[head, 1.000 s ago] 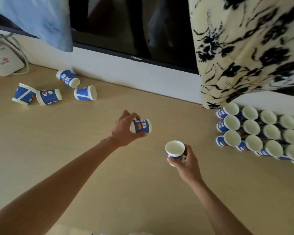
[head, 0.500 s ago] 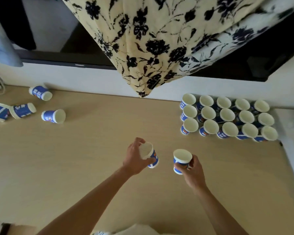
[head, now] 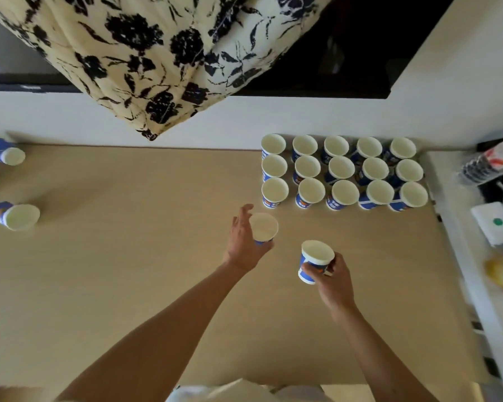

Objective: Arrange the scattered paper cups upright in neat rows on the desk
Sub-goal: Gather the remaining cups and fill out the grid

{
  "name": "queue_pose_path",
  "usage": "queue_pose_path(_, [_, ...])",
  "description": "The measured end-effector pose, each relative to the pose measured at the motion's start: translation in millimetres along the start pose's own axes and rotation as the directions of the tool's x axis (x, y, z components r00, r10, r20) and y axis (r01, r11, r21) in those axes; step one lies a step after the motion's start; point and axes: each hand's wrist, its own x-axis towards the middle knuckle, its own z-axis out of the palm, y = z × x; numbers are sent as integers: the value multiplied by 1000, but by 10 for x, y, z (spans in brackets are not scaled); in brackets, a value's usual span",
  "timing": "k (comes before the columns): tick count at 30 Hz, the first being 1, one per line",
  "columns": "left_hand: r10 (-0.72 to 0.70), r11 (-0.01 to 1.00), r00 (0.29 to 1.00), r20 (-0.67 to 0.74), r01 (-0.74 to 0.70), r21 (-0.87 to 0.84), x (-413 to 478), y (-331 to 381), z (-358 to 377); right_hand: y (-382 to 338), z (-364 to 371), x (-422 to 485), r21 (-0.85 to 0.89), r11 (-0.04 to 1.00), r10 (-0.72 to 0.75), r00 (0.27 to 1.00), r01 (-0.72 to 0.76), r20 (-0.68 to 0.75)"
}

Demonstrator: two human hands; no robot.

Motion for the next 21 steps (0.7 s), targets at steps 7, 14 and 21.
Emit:
queue_pose_path(7, [-28, 998, 997, -69, 24, -59, 185, 24, 336, 106, -317, 129, -4, 1000, 27, 999, -27, 18])
queue_pose_path(14, [-22, 999, 994, -106, 17, -51, 234, 30, 493, 155, -439, 205, 5, 1000, 20, 999, -20, 25])
queue_pose_path(21, [-4, 999, 994, -111, -1, -42, 291, 15, 552, 228, -445, 234, 90, 996, 18, 998, -24, 65])
